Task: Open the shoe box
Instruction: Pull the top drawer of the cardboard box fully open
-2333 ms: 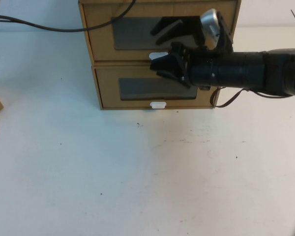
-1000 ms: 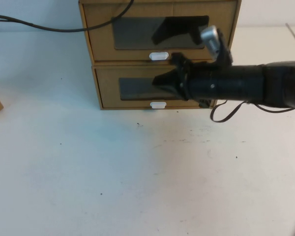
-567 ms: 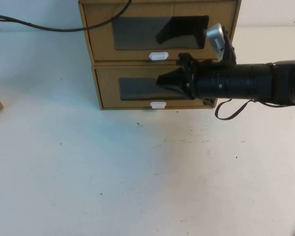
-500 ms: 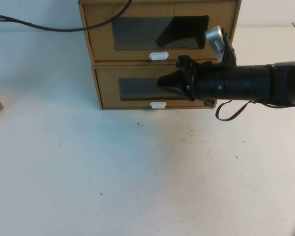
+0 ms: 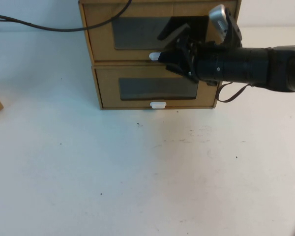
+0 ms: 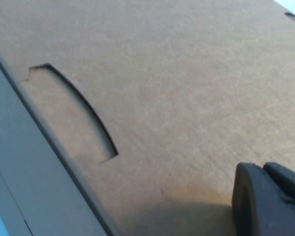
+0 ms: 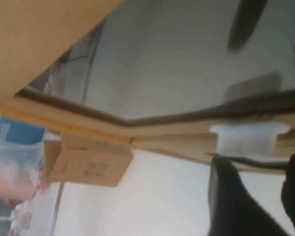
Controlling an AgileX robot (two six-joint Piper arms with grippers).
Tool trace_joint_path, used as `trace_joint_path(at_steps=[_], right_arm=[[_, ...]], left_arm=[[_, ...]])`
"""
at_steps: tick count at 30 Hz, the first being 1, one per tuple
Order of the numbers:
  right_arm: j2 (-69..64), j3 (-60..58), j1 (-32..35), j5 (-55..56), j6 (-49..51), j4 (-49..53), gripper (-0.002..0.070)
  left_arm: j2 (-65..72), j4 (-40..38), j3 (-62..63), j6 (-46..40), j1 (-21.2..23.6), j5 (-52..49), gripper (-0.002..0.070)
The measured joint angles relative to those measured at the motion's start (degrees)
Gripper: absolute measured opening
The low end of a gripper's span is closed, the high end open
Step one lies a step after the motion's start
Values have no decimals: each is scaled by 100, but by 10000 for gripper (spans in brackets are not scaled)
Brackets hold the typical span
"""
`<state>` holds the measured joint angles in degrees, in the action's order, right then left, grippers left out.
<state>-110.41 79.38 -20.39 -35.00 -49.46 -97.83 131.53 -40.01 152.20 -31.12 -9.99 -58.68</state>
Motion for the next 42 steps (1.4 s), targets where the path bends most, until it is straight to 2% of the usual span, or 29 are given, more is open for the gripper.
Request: trace_joint_path(at_steps=[14,24,42], right_arm=[[-9,0,0,184,82,0,225],[-9,0,-177,351,213,0,178],[-270,400,-293,513,369,4,176]], left_arm=[[0,0,0,0,0,0,-4],[0,0,0,0,0,0,-4],[0,-21,0,0,0,0,-4]])
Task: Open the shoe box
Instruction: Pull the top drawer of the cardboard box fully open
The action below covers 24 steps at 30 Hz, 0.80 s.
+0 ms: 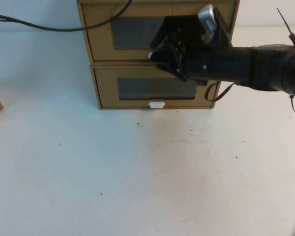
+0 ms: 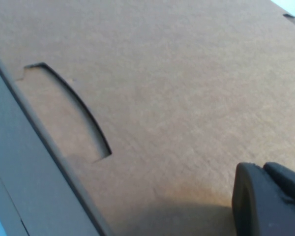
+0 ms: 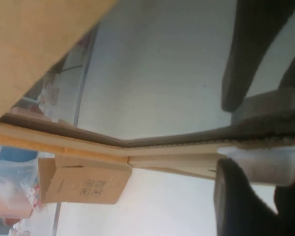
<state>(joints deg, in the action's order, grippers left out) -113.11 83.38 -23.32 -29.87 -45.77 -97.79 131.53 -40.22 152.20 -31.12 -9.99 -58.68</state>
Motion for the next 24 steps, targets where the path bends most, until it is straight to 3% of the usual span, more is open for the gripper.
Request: trace_joint_path(at_steps=[7,13,24], right_arm=[[-31,51,0,10,34,-12,167],[-40,51,0,-13,59,-2,45],[-53,-15,34,-305,73,-83,27]], left_arm=[[0,0,0,0,0,0,-4],[0,0,0,0,0,0,-4],[0,10,0,0,0,-12,-4]])
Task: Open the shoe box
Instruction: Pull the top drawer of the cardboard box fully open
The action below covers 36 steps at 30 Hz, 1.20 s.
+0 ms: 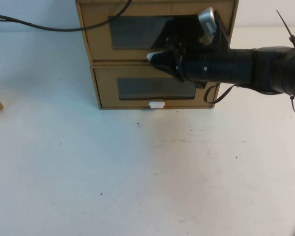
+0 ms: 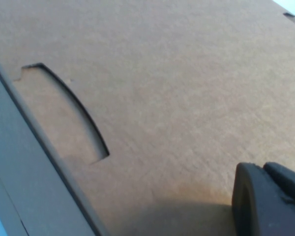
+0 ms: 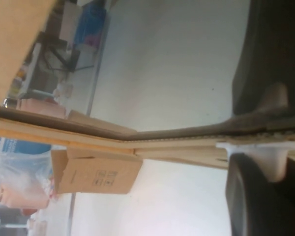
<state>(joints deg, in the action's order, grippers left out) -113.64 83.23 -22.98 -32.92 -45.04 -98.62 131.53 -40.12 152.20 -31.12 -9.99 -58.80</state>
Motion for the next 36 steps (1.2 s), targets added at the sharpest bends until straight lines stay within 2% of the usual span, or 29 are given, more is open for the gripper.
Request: trace_joint_path(at_steps=[27,36], right_arm=[[829,-1508,13,-778,9,-140,14],[880,-1589,-43,-896,-24,-185,13]], left_arm=[[0,0,0,0,0,-23,-4],[25,-14,0,0,0,-23,-4]])
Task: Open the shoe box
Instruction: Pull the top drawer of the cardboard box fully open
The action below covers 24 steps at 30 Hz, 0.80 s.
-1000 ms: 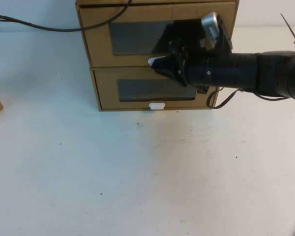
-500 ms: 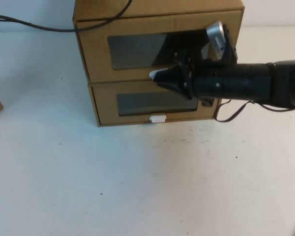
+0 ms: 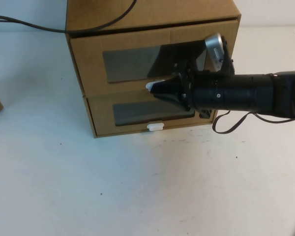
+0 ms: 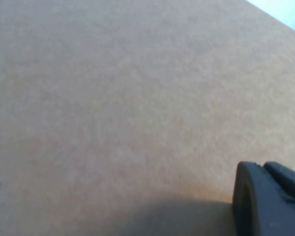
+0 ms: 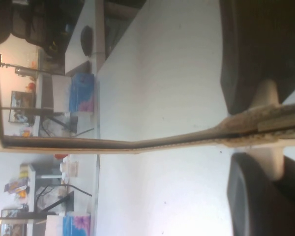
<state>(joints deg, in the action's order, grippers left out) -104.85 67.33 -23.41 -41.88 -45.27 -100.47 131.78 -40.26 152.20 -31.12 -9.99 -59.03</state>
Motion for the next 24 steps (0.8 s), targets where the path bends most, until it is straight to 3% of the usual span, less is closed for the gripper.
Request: trace_joint_path(at_steps=[24], right_arm=[[1165,-1621,-13,-314,-284,-4,13]], left_arm=[[98,-151,21,0,9,49,-4]])
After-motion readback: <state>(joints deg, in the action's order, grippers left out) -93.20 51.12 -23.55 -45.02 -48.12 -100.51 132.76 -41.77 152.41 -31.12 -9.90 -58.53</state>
